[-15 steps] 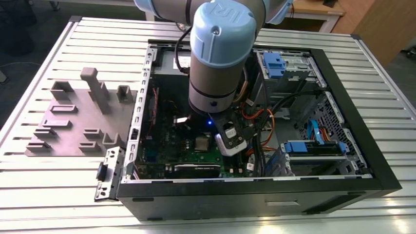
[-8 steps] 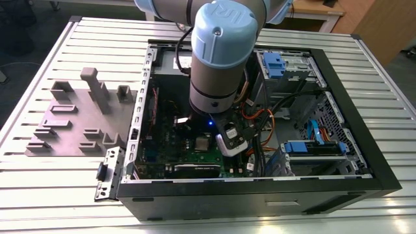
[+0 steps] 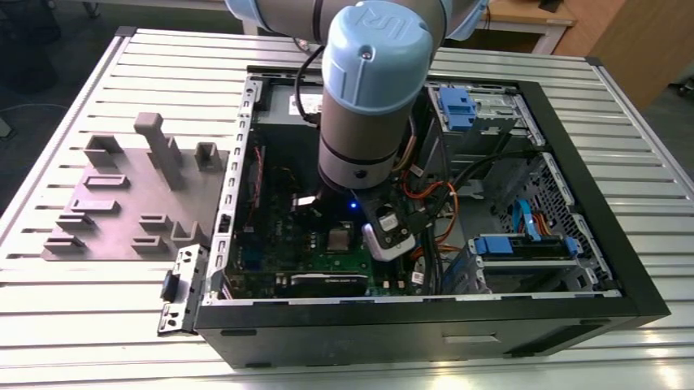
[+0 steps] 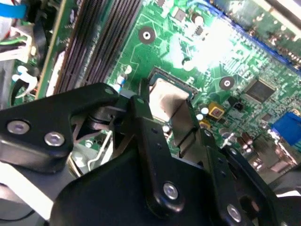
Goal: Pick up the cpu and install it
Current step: 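Pick up the cpu and move it towards the insertion slot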
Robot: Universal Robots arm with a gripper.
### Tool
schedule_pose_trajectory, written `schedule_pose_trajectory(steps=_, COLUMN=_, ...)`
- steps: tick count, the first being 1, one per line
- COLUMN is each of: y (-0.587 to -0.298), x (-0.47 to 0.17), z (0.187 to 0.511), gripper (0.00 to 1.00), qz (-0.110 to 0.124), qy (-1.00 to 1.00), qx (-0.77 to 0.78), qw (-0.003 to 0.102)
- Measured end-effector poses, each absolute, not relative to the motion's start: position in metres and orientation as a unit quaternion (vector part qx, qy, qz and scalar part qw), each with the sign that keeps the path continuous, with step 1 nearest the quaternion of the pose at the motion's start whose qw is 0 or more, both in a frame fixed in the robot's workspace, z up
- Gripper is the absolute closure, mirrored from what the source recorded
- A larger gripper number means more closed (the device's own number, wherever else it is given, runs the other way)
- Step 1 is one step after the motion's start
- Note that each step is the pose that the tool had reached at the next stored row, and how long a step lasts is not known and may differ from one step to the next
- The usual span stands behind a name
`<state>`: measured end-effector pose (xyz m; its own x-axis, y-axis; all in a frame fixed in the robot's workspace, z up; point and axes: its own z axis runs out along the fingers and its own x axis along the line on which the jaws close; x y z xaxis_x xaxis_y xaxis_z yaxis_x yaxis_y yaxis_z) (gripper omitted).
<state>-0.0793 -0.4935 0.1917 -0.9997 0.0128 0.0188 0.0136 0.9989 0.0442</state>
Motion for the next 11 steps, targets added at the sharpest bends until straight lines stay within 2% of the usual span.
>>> schedule_pose_trajectory(steps=11, y=-0.4960, x=-0.0792, z=0.1941, gripper=0.56, qz=-0.022, qy=-1.000, qx=-0.004, qw=0.009)
